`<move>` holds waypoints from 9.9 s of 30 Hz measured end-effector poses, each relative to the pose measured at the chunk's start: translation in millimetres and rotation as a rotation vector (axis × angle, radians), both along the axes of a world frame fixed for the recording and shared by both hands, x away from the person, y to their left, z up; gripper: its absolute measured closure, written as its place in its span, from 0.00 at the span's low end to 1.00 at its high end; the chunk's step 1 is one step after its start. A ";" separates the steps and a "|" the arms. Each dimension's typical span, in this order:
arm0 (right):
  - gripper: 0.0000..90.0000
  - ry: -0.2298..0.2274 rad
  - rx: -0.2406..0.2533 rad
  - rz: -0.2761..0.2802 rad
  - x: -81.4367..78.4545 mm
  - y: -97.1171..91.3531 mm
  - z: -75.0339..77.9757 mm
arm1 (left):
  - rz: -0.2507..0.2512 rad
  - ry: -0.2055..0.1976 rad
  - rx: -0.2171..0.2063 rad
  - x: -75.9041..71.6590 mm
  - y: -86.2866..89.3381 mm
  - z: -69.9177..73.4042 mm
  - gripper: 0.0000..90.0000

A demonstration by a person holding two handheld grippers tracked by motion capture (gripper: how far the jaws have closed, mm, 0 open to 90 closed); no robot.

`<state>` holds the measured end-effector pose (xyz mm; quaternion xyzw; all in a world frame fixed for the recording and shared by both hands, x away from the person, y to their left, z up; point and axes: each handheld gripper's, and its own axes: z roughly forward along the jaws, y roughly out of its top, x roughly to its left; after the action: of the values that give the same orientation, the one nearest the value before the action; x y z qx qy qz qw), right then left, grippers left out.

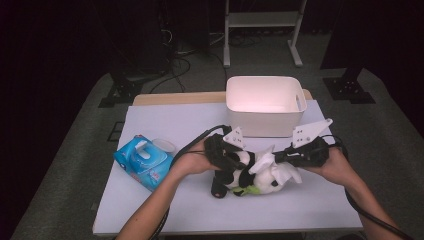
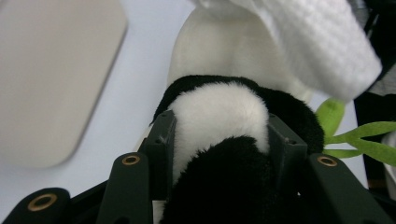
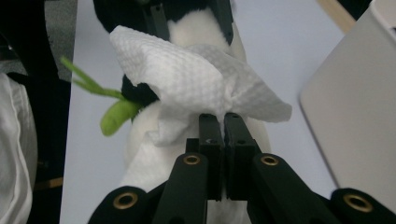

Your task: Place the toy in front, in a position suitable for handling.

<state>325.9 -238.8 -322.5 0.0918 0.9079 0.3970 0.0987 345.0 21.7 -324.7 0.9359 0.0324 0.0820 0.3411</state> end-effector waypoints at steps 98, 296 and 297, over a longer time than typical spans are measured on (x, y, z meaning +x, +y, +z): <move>0.96 0.112 0.037 -0.120 -18.1 -56.0 -39.5 | 0.047 0.066 -0.132 -28.6 37.3 -21.7 0.37; 0.96 0.048 -0.051 0.140 -3.9 69.1 -1.9 | -0.008 0.079 -0.062 -38.1 15.3 -14.1 0.29; 0.96 0.048 -0.049 0.148 -3.9 74.5 -1.3 | -0.009 0.078 -0.054 -38.6 15.4 -14.0 0.29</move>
<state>322.0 -164.3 -323.8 0.0317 0.9238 0.3783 0.0494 306.4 37.1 -338.7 0.9290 0.0436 0.0430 0.3649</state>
